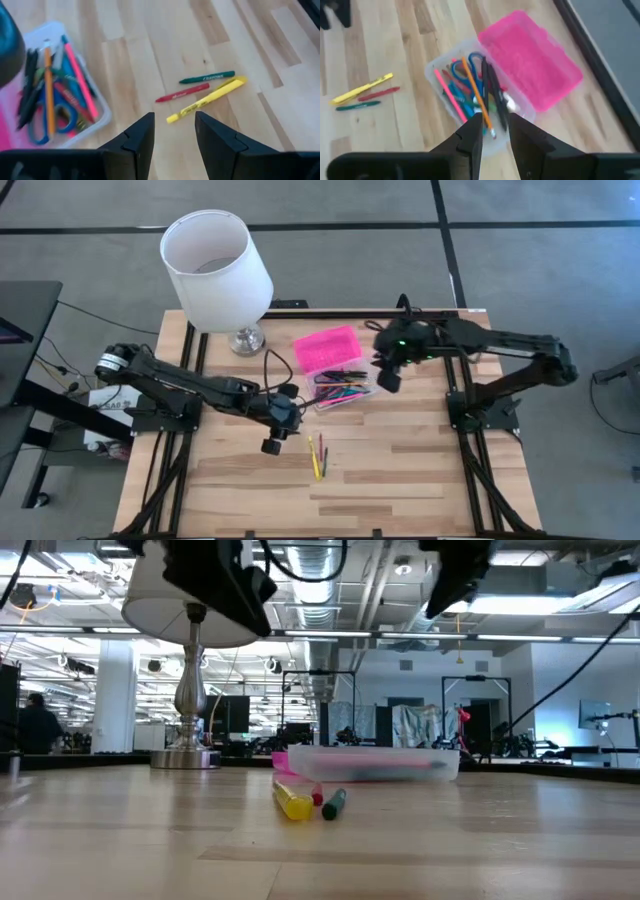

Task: Pick & place school supplies into a supply box
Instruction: Put the yellow pen into the pink supply box

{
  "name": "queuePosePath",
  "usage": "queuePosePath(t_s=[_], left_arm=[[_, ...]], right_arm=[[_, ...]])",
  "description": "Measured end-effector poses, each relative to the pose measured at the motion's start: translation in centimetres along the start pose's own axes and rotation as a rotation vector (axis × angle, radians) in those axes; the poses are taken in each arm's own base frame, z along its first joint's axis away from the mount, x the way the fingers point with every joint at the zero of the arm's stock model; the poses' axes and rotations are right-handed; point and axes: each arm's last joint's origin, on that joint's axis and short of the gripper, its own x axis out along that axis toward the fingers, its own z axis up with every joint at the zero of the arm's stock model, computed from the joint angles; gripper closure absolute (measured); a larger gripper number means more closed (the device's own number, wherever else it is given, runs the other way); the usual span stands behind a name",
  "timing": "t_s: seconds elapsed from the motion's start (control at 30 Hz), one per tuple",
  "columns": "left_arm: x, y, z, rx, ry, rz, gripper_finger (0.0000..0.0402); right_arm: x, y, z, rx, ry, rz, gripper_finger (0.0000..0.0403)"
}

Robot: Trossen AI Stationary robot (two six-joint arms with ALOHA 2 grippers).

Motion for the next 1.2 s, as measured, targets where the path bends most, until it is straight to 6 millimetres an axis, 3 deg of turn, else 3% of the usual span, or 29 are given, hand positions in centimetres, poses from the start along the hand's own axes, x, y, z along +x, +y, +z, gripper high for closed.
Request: queuePosePath(t_s=[0.3,0.53,0.93,1.2], left_arm=[[5.7,0.0,-2.4,0.125,0.013,-0.122,0.0265],[9.5,-0.2,-3.0,0.160,0.062,-0.150,0.0265],[12.6,-0.6,-4.2,0.267,0.090,-0.219,0.0265],[13.2,-0.7,-4.5,0.249,0.097,-0.265,0.0265]], right_arm=[[-2.3,1.5,-4.8,0.105,-0.119,0.085,0.0317],[-3.3,3.2,-6.8,0.154,-0.155,0.127,0.0317],[-4.4,5.4,-7.7,0.176,-0.198,0.121,0.0317],[-4.7,6.1,-8.1,0.186,-0.201,0.107,0.0317]])
